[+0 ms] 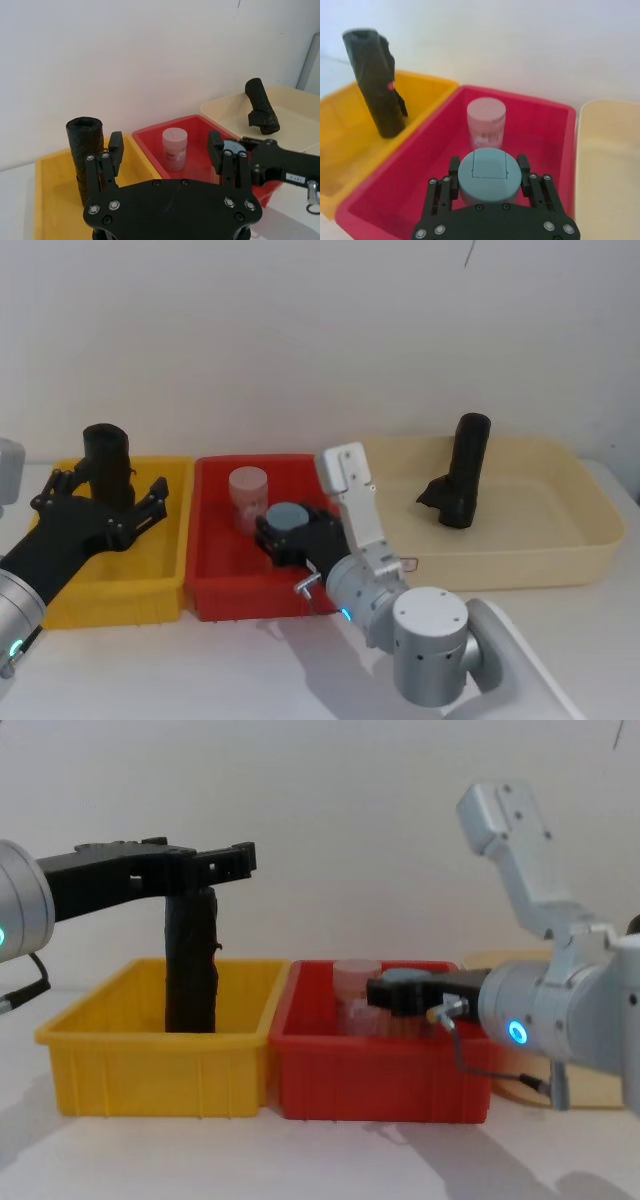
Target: Pick up the garbage bag with the one hand and transfer it to the other hand.
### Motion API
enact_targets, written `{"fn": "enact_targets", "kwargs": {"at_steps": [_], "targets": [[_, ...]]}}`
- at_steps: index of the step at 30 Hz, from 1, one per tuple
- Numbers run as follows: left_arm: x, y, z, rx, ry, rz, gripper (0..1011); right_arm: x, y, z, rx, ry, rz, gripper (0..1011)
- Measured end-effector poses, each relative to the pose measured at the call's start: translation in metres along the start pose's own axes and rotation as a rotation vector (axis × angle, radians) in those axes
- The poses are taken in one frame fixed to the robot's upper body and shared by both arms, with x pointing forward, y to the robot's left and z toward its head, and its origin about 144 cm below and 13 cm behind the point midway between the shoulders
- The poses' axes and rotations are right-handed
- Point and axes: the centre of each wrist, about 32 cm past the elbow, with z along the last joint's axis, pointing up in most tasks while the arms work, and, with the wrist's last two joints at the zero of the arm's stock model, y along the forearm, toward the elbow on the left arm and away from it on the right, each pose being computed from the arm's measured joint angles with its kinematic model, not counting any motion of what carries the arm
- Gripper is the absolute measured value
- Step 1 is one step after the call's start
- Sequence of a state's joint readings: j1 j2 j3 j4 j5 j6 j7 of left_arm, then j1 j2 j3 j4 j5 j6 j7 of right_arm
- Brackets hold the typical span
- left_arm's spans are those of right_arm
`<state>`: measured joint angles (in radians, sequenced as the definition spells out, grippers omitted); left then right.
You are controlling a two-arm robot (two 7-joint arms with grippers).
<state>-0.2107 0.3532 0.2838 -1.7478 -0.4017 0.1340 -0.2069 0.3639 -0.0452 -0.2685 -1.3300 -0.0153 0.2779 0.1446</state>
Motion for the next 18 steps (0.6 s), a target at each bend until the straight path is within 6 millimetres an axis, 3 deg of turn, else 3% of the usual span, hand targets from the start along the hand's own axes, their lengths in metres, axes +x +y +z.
{"fn": "enact_targets", "kwargs": {"at_steps": [18], "targets": [[0.0,0.0,0.0,0.0,0.0,0.0,1001,0.028,-0.019,0.05,0.156,0.161,-0.013,665]]}}
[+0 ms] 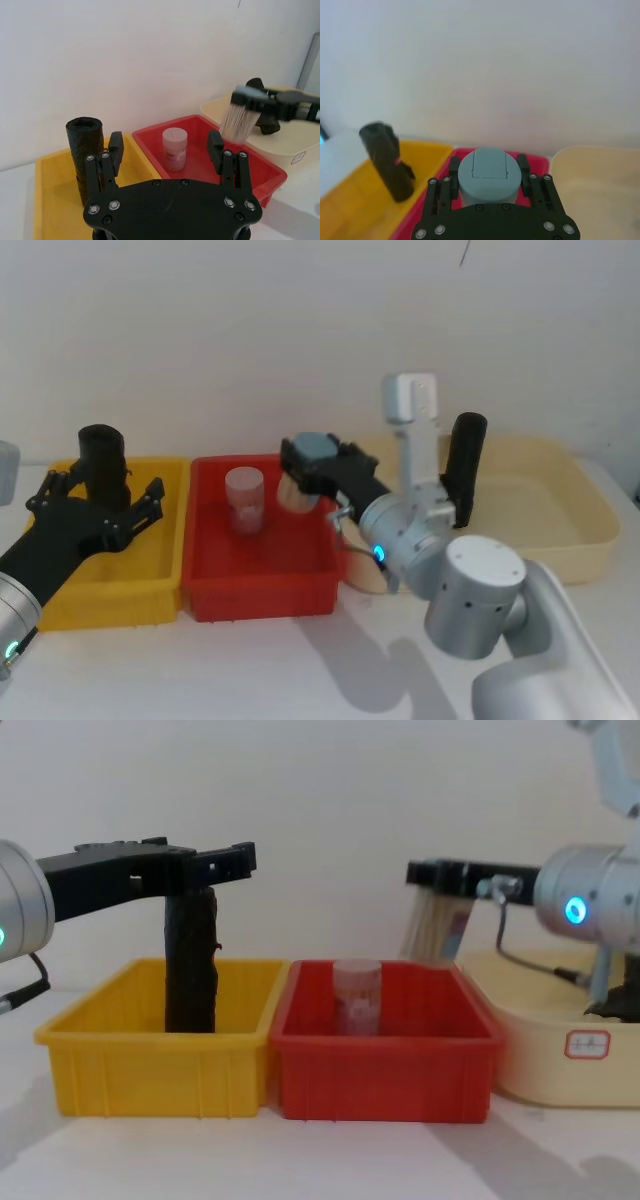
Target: Pick up the garbage bag with the one hand and transfer it to the other hand.
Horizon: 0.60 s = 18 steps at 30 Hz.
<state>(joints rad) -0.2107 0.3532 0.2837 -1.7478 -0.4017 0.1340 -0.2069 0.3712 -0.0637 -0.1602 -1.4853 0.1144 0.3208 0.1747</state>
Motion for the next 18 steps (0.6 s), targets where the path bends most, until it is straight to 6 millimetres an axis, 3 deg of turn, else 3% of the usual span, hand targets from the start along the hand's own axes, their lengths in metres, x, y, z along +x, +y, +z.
{"fn": "enact_targets", "kwargs": {"at_steps": [9,18], "targets": [[0.0,0.0,0.0,0.0,0.0,0.0,1001,0.021,0.001,0.016,0.05,0.033,-0.086,665],[0.0,0.0,0.0,0.0,0.0,0.0,1001,0.042,0.007,0.011,0.026,0.005,-0.178,665]]}}
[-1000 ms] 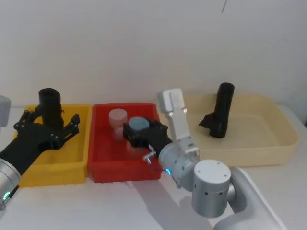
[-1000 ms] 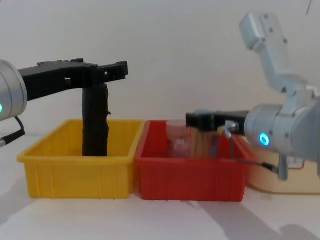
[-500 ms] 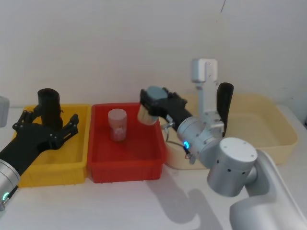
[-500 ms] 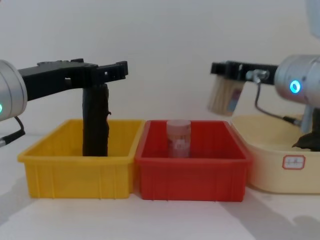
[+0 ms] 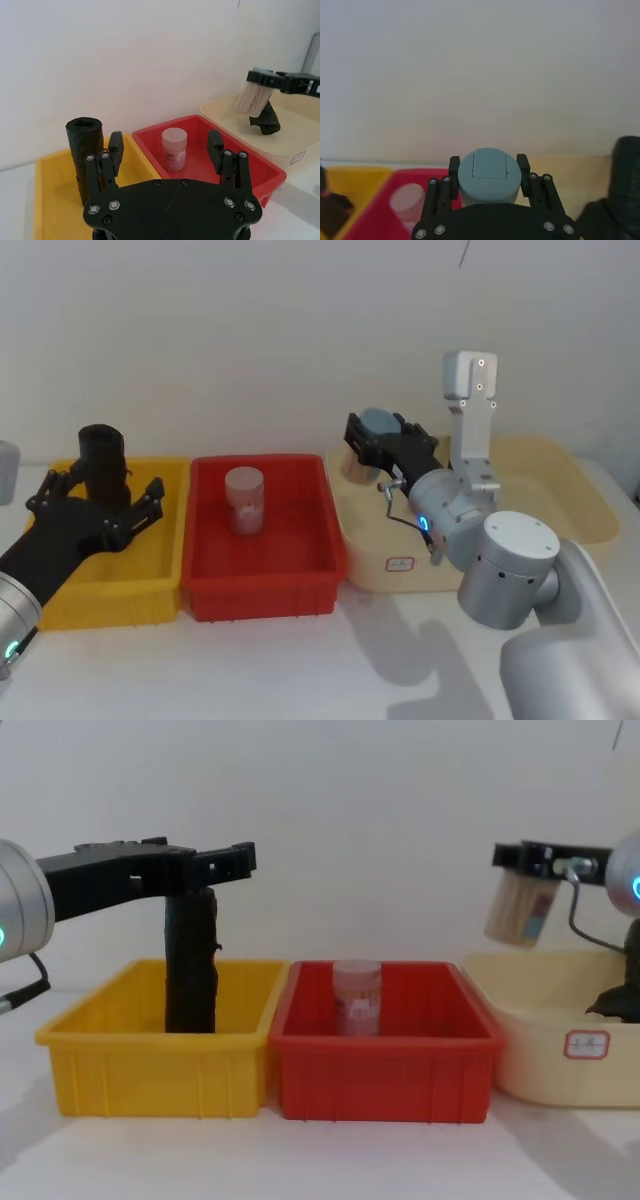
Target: Pick up the garbage bag with the one hand and transfer it to the other hand.
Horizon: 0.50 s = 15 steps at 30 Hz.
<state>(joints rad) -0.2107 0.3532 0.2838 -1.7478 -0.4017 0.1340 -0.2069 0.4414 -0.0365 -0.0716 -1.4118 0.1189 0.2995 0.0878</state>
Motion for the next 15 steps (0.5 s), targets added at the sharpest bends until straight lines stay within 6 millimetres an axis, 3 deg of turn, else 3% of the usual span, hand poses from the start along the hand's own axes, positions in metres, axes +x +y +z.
{"fn": "enact_targets", "kwargs": {"at_steps": [6,12,15], "targets": [[0.0,0.0,0.0,0.0,0.0,0.0,1002,0.01,0.005,-0.009,-0.042,-0.039,-0.037,681],[0.0,0.0,0.0,0.0,0.0,0.0,1002,0.023,0.007,-0.023,-0.094,-0.084,-0.078,884],[0.0,0.0,0.0,0.0,0.0,0.0,1002,0.028,0.007,-0.026,-0.104,-0.09,-0.088,933]]}}
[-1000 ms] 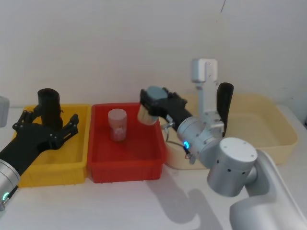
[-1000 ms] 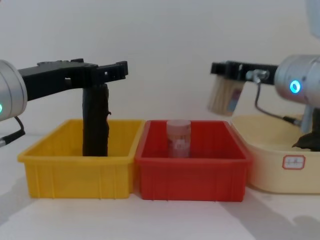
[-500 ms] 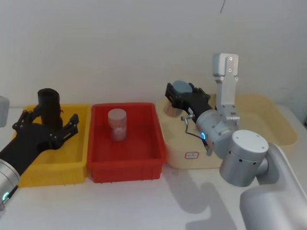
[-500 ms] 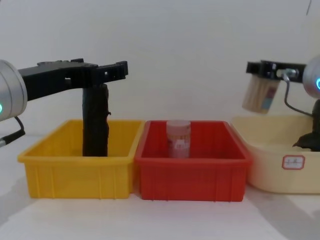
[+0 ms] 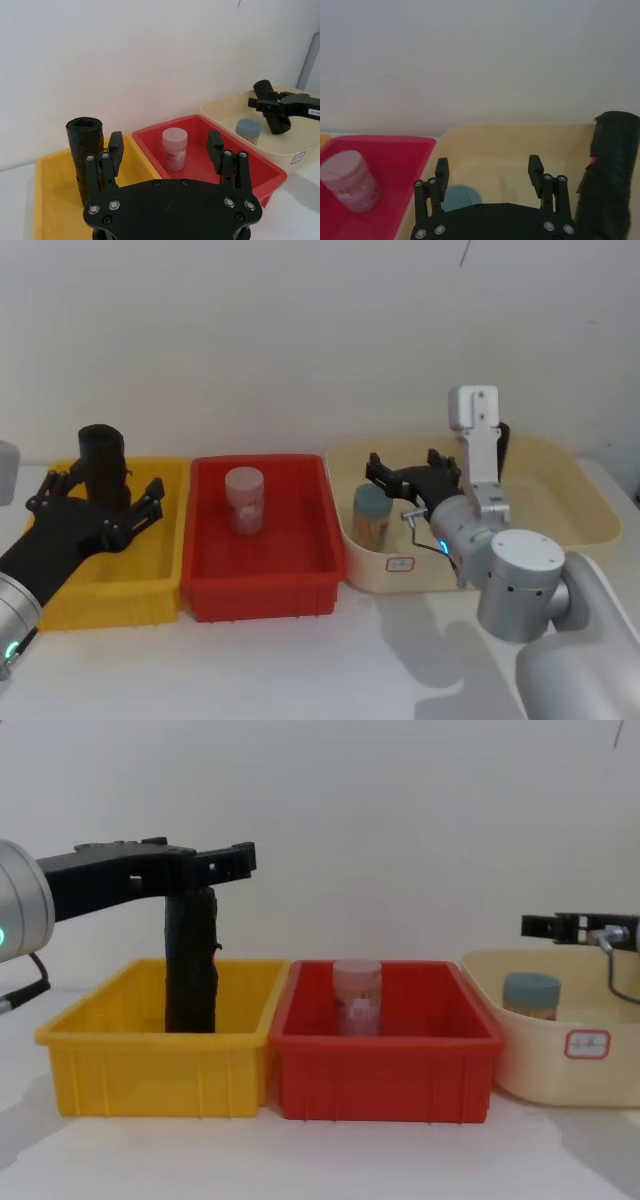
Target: Pick up the garbage bag with the one hand and transfer it to the other hand.
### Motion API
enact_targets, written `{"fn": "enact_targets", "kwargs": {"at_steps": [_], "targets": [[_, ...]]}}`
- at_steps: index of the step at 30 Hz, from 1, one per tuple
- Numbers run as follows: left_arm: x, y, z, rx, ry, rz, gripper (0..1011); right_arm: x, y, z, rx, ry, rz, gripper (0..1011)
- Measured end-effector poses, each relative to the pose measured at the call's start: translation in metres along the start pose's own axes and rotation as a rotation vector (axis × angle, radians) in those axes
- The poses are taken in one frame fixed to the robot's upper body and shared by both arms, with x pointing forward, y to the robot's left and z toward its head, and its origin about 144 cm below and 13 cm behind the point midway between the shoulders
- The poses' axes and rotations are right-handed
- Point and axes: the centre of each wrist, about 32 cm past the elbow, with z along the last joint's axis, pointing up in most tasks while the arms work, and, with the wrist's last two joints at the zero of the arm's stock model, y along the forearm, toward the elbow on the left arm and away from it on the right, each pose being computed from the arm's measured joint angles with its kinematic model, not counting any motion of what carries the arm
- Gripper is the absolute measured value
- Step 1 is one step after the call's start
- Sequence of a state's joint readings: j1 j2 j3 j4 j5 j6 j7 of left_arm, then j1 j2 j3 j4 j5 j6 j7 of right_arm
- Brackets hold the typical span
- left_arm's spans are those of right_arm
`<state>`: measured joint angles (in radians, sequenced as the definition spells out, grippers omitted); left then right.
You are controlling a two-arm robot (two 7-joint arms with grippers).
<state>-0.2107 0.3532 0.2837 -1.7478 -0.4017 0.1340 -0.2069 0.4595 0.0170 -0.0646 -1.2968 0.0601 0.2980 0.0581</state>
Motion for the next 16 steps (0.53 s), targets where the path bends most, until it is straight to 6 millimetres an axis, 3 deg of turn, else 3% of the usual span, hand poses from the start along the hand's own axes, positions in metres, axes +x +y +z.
{"fn": "enact_targets", "kwargs": {"at_steps": [3,16], "targets": [[0.0,0.0,0.0,0.0,0.0,0.0,1002,0.005,-0.001,-0.004,-0.01,0.001,-0.009,1001],[0.0,0.0,0.0,0.0,0.0,0.0,1002,0.025,-0.021,-0.012,-0.028,0.082,0.03,1001]]}}
